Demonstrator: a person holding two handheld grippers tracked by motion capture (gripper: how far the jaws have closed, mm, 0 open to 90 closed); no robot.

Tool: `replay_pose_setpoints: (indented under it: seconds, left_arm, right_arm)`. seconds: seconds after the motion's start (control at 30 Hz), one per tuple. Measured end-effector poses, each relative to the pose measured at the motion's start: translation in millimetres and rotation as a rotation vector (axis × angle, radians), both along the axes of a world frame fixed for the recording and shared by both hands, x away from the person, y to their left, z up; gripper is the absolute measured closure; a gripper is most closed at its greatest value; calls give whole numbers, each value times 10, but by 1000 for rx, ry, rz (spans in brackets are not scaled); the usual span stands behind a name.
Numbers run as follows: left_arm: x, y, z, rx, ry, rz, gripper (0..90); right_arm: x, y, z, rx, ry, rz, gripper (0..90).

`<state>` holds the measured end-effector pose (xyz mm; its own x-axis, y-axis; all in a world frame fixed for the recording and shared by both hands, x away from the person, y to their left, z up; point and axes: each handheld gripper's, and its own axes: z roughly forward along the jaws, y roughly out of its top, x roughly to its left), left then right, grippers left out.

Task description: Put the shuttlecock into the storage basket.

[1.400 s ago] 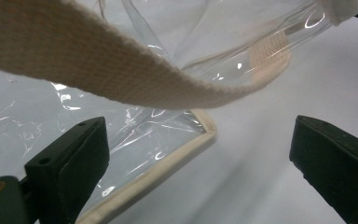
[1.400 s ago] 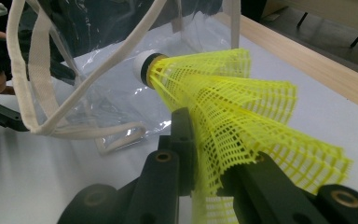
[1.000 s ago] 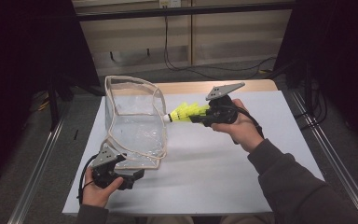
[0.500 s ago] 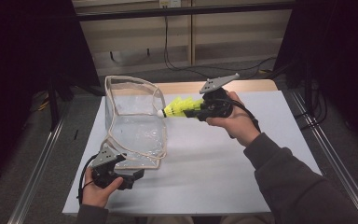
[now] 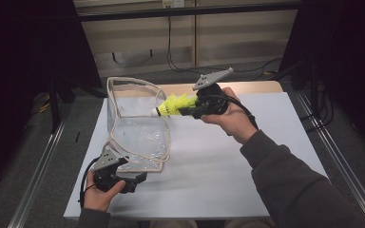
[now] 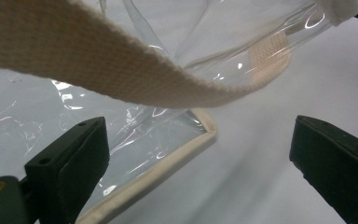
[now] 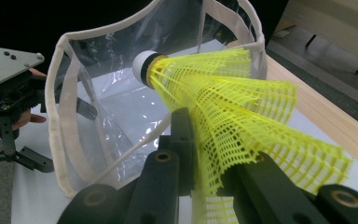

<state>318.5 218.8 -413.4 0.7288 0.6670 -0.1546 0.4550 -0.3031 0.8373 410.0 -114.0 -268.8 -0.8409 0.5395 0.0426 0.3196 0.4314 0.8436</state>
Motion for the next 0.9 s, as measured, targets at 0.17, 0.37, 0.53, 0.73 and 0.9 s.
replay_pose_setpoints:
  seconds: [0.17, 0.37, 0.53, 0.73, 0.9]
  left_arm:
    - [-1, 3, 5, 0, -4, 1, 48]
    - [-2, 0, 0, 0, -1, 2, 48]
    - [-3, 0, 0, 1, -1, 2, 48]
    - [-5, 4, 5, 2, 0, 3, 48]
    - [-4, 4, 5, 3, -2, 0, 48]
  right_arm:
    - [13, 59, 14, -5, -3, 3, 830]
    - [20, 117, 25, -9, -7, 6, 830]
    - [22, 173, 44, -8, -11, 15, 830]
    - [20, 266, 68, -14, -18, 27, 830]
    - [22, 350, 74, -28, -24, 37, 830]
